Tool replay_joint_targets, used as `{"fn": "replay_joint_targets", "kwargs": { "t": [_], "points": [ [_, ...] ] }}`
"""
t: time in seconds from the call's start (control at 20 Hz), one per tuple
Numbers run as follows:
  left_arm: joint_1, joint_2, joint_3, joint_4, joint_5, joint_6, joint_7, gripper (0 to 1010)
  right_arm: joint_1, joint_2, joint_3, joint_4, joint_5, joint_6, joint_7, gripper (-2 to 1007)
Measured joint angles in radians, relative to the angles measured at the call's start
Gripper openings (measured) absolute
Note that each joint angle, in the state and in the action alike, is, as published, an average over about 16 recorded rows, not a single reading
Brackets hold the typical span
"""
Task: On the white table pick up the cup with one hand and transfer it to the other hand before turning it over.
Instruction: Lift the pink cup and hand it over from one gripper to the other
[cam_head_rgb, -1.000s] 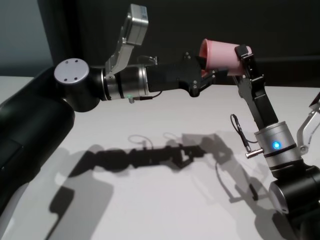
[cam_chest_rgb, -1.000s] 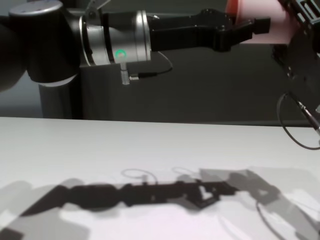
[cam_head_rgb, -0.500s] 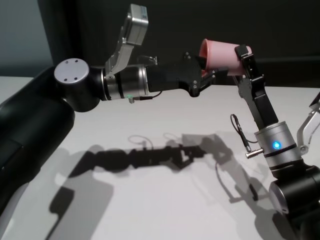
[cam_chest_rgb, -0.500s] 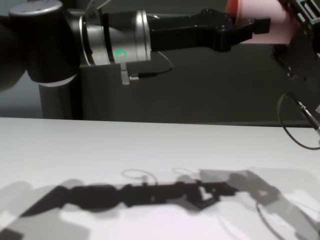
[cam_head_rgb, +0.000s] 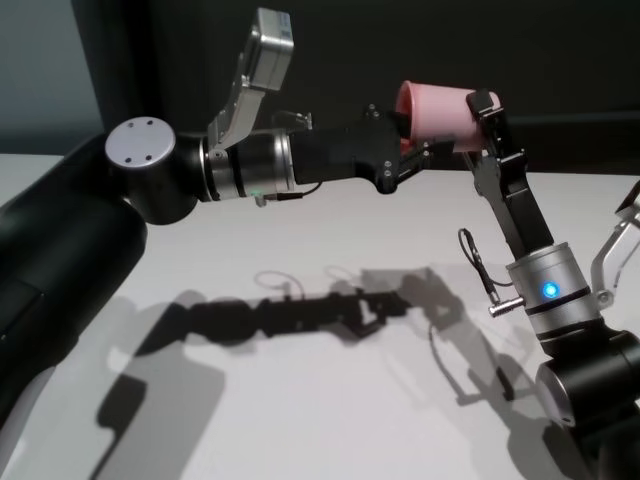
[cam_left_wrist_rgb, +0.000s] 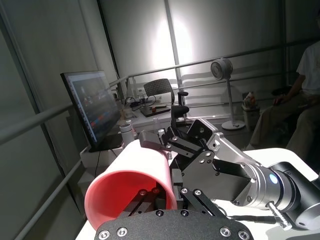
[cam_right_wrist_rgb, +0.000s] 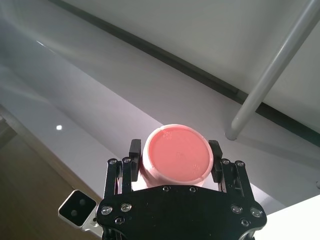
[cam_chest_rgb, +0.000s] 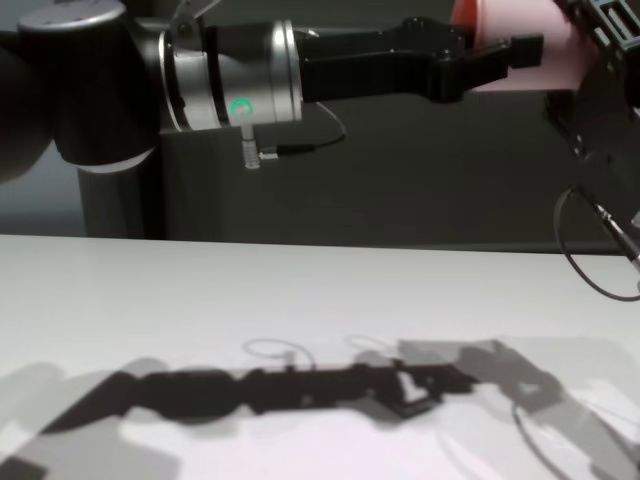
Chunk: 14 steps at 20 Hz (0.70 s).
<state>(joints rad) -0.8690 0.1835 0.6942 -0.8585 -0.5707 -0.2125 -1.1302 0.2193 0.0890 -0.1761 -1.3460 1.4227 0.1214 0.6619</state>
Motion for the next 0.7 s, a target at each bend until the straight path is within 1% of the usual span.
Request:
{"fn": "replay_joint_targets", "kwargs": {
  "t": [0.25,0.7],
  "points": [
    [0.0,0.0,0.0,0.0,0.0,0.0,0.0,247,0.0,0.0,0.0,0.0,0.0,0.0,-0.001,782],
    [0.002,0.004,0.0,-0.003,-0.002,-0.004,-0.001,576,0.0,0.0,0.0,0.001,-0.001,0.0,-0.001,781]
  ]
}}
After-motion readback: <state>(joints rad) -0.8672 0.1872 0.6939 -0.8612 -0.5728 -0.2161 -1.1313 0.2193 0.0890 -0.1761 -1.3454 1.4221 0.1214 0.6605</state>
